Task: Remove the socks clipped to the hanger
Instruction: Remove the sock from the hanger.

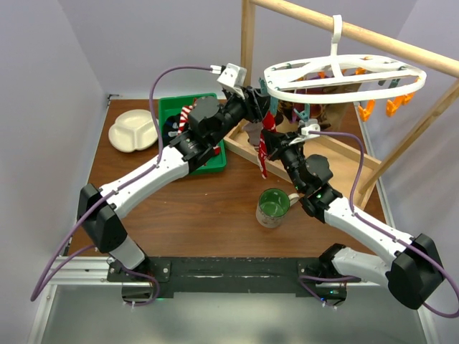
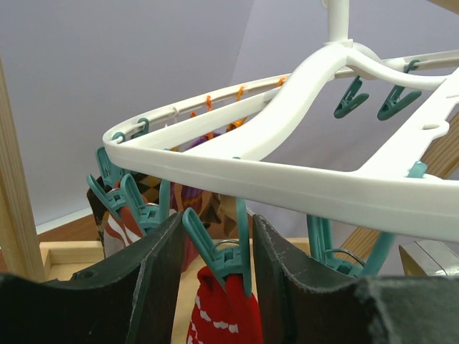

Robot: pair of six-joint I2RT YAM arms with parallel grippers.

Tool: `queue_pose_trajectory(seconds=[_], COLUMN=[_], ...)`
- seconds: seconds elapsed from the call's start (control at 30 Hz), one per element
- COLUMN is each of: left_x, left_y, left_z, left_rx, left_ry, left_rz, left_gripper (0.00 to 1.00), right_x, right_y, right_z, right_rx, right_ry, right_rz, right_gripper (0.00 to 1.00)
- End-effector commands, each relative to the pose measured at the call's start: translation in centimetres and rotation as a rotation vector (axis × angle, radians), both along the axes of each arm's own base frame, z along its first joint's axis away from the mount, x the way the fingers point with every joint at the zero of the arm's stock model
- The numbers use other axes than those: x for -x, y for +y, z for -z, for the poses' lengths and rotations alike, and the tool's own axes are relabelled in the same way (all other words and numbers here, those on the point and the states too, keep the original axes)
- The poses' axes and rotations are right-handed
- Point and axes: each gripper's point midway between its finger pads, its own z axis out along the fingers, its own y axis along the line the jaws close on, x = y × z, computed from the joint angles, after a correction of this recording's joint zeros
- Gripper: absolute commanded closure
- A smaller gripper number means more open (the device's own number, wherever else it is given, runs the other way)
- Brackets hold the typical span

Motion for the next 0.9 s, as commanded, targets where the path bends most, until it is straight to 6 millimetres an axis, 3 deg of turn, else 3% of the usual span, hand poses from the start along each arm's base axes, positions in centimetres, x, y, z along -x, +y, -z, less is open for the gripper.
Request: queue_pose_trajectory(seconds=[0.0, 0.17, 0.43, 0.87], left_x=[-0.1, -0.1, 0.0, 0.1], left_y=[0.5, 0.2, 0.0, -0.2], left_z=[-3.4, -3.4, -3.3, -3.2], left_rx=[0.052, 0.057, 0.059, 0.061], left_ry=[-0.076, -0.074, -0.072, -0.071], left_rz=[-0.004, 0.010, 0.025, 0.031], left_gripper=[0.54, 0.60, 1.00, 1.00], right_x=[-0.1, -0.1, 0.1, 0.9], right_y=[0.0, 0.2, -0.1, -1.2], right_z=[-2.4, -2.1, -1.4, 0.8], right_rx=[-0.025, -0.020, -0.014, 0.001], right_ry=[-0.045, -0.038, -0.024, 0.015], right_rz=[-0.001, -0.007, -0.002, 0.020], right_gripper=[1.00, 1.00, 1.00, 1.00])
